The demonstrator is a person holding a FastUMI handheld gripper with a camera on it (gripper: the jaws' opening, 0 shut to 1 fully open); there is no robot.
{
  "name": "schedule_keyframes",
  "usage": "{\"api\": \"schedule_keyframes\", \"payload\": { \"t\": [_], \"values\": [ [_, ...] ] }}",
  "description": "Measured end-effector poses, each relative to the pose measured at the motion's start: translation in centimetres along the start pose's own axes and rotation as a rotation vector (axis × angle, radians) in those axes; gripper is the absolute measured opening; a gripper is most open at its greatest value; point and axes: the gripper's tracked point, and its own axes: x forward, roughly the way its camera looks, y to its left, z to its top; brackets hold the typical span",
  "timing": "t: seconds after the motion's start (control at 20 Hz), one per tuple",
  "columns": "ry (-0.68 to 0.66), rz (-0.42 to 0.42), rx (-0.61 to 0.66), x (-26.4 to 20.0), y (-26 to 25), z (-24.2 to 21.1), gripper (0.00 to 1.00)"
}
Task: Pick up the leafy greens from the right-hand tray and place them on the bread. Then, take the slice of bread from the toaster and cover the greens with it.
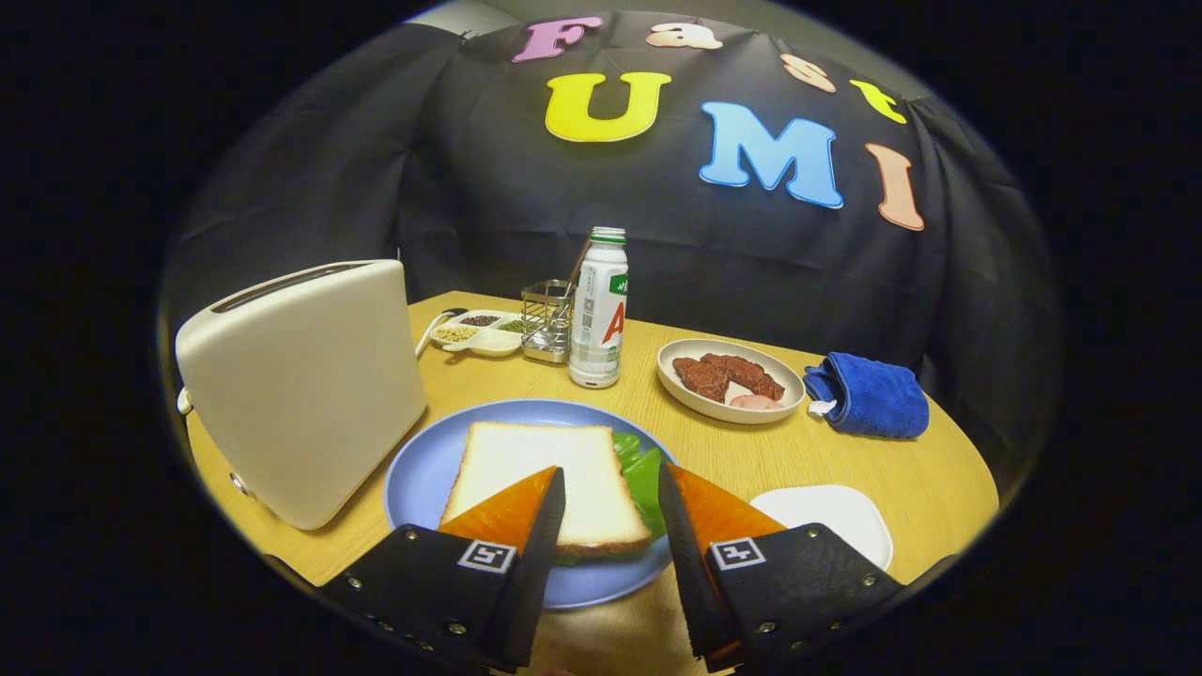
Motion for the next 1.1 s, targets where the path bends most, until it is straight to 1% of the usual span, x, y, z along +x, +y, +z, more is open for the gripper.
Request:
{"api": "schedule_keyframes", "payload": {
  "t": [0.1,0.2,0.35,0.4,0.45,0.55,0.6,0.65,0.7,0.8,0.9,1.0,1.05,1.1],
  "values": [
    [-0.044,0.017,0.015,-0.8,-0.5,0.7,0.61],
    [-0.105,0.057,0.046,-2.0,-1.2,1.6,0.61],
    [-0.194,0.081,0.071,-4.2,-4.4,2.8,0.61],
    [-0.216,0.075,0.078,-5.0,-6.2,2.8,0.61],
    [-0.232,0.045,0.077,-5.8,-8.4,3.0,0.61],
    [-0.249,-0.041,0.048,-7.2,-13.5,2.4,0.60],
    [-0.256,-0.068,0.039,-7.7,-15.4,2.3,0.61],
    [-0.253,-0.075,0.050,-8.3,-16.8,2.1,0.60],
    [-0.247,-0.044,0.084,-8.8,-17.5,1.7,0.60],
    [-0.285,0.002,0.166,-10.4,-18.4,2.3,0.60],
    [-0.313,-0.044,0.161,-11.3,-21.2,2.6,0.60],
    [-0.328,-0.067,0.117,-12.0,-23.6,2.2,0.60],
    [-0.337,-0.044,0.108,-12.4,-24.3,2.1,0.60],
    [-0.349,-0.002,0.121,-12.7,-24.6,2.2,0.60]
  ]
}}
